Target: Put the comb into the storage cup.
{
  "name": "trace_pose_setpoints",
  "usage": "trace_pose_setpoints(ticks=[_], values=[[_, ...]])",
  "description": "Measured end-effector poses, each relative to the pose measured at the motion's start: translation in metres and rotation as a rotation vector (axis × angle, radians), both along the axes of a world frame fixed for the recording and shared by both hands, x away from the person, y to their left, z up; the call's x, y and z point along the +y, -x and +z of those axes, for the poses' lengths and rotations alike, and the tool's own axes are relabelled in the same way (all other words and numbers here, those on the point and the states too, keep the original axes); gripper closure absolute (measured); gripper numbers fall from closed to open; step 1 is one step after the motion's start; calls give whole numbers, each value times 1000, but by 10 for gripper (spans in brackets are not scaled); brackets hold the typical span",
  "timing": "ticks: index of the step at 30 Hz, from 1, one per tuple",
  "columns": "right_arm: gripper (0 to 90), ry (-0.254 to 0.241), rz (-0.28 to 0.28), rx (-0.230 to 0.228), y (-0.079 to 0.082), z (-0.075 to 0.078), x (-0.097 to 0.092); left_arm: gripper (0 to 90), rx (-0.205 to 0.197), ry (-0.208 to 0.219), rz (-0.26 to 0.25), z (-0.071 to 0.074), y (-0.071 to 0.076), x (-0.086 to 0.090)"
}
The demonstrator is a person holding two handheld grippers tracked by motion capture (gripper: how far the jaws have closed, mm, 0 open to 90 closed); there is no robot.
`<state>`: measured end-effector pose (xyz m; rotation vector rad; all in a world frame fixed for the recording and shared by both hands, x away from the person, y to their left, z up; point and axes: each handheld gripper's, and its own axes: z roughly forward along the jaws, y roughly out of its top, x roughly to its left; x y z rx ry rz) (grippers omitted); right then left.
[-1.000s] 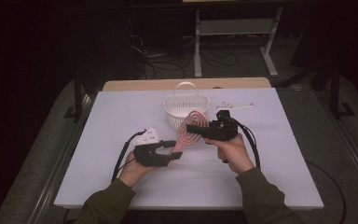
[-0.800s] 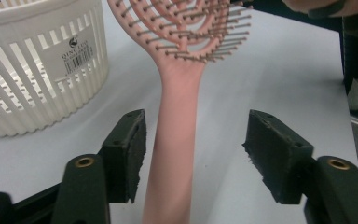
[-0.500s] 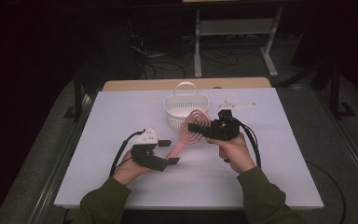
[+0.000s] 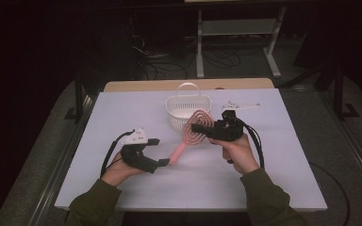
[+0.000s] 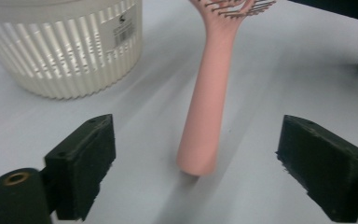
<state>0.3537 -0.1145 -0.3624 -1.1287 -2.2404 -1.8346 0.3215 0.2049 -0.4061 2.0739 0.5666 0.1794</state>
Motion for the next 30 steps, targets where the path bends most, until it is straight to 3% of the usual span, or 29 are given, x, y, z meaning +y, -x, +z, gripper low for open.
trace_pose_setpoints(ticks=[6,10,18,30], values=[[627,-1,-7,-5,0,1,-2,27,3,-39,0,-5,6,10],[627,0,-8,-5,0,1,-2,1,-2,-39,-3,-7,11,17],[626,3,-9,-2,0,0,-1,1,-8,-32,-15,-15,21,33],[626,-3,-18,-5,0,1,-4,1,-17,-48,36,-25,34,53]])
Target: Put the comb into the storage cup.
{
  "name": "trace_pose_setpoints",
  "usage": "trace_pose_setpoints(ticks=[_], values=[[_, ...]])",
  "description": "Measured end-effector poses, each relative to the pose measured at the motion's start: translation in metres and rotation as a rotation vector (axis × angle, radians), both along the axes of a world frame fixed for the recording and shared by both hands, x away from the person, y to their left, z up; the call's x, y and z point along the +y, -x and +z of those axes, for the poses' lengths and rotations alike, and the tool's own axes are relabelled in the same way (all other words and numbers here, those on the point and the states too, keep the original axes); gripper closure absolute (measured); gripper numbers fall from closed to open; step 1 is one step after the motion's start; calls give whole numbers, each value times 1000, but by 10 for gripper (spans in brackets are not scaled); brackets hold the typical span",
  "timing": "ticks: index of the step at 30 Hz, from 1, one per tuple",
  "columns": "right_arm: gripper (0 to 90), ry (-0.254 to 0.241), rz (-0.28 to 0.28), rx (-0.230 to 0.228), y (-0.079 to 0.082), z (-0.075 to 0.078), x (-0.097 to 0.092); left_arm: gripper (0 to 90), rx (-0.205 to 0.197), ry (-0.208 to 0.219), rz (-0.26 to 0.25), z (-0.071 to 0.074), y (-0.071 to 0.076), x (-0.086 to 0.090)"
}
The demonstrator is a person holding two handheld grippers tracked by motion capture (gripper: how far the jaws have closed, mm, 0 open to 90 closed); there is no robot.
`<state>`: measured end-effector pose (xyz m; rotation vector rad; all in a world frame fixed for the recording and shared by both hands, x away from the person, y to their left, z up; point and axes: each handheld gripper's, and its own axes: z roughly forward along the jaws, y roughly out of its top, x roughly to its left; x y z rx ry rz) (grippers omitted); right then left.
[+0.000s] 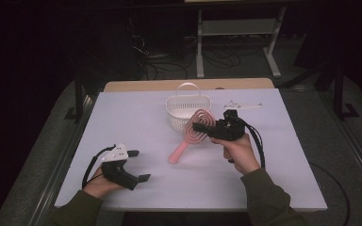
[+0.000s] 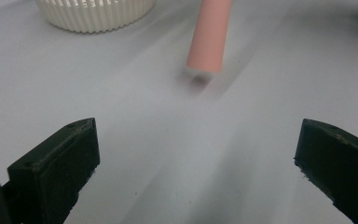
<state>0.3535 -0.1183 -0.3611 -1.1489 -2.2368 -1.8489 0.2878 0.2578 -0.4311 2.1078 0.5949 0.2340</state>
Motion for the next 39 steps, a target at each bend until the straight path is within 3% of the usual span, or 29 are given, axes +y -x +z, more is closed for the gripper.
trace_pose_setpoints(ticks=[4,20,39], values=[[627,0,-4,-1,0,0,-1,1,28,-6,-2,-3,-1,2],[627,-10,-14,-9,-2,4,-2,1,12,-41,-10,-4,1,-2],[627,-41,-34,-55,-12,28,-8,3,20,-37,-8,-4,1,1]])
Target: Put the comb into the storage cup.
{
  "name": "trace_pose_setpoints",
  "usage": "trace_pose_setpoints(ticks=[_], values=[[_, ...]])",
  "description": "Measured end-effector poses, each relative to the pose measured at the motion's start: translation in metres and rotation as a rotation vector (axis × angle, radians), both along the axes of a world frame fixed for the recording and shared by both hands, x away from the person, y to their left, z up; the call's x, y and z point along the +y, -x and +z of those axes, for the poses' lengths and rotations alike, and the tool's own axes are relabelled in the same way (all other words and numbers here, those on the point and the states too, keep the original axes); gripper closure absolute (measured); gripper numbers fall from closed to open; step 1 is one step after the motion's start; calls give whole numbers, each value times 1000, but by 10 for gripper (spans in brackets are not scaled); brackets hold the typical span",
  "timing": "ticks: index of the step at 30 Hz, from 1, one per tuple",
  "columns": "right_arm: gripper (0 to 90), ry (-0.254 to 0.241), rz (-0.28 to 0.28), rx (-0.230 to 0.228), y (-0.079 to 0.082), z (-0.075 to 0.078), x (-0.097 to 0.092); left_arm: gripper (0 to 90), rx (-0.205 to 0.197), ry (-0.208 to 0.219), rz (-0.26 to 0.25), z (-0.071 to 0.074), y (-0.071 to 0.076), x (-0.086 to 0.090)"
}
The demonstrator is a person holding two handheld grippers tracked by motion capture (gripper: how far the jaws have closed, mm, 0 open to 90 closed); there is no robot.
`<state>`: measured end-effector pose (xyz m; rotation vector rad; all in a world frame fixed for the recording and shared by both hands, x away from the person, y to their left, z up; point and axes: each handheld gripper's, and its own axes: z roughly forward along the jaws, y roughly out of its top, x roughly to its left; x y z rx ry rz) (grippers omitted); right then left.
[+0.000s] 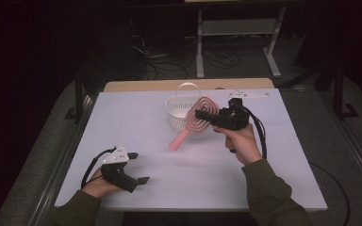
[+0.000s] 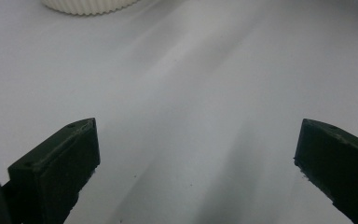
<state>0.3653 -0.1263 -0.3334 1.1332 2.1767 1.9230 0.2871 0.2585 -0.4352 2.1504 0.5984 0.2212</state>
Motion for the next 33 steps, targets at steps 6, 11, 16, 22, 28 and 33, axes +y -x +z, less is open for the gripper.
trace_pose_setpoints(ticks=[6,11,16,22,28,33], values=[[627,-7,-5,-9,-3,7,-2,4,13,1,-7,-1,0,0],[627,-12,-9,-16,-7,12,-5,5,21,-12,-11,-2,0,0],[627,-20,-19,-20,-11,17,-8,5,26,-15,-12,-2,0,-1],[627,-40,-28,-23,-16,23,-11,5,26,-12,-12,-3,0,0],[627,-55,-38,-31,-21,29,-14,5,29,-8,-13,-2,0,0],[627,-71,-55,-40,-25,36,-17,5,29,-5,-11,-2,0,0]])
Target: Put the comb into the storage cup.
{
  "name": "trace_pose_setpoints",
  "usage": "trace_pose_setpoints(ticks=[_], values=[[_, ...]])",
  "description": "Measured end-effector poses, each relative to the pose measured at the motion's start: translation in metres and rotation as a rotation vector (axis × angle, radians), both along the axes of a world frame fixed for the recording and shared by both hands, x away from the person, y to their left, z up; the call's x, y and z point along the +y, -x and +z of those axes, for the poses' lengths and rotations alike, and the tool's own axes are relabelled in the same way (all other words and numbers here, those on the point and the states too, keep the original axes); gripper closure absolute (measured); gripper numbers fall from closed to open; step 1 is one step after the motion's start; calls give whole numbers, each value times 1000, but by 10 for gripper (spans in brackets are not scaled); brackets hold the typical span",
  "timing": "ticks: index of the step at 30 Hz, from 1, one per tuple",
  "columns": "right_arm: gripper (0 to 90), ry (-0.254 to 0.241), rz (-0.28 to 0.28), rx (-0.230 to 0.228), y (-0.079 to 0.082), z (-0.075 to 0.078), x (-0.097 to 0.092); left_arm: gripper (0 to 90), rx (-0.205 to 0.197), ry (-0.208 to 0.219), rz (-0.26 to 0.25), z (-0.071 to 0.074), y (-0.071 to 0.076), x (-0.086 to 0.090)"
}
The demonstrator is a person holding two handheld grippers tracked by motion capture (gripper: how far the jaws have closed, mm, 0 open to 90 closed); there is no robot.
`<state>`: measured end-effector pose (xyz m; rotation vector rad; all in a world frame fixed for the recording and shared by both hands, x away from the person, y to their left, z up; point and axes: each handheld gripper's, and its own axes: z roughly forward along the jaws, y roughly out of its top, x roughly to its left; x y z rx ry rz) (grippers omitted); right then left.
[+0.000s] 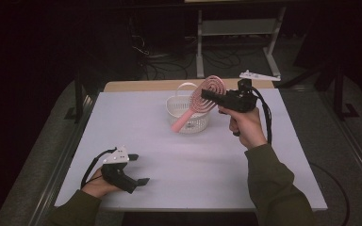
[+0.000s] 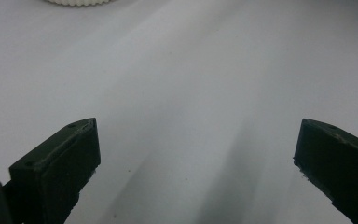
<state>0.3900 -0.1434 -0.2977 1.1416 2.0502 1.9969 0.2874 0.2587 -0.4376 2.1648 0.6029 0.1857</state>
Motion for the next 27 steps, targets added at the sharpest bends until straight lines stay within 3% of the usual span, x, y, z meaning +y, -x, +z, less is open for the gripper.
trace_pose_setpoints(ticks=[12,27], values=[[627,-25,-58,-27,-11,13,-4,5,0,1,-2,0,0,0],[627,4,-162,-30,-31,5,-4,5,0,-2,-12,0,1,0]])
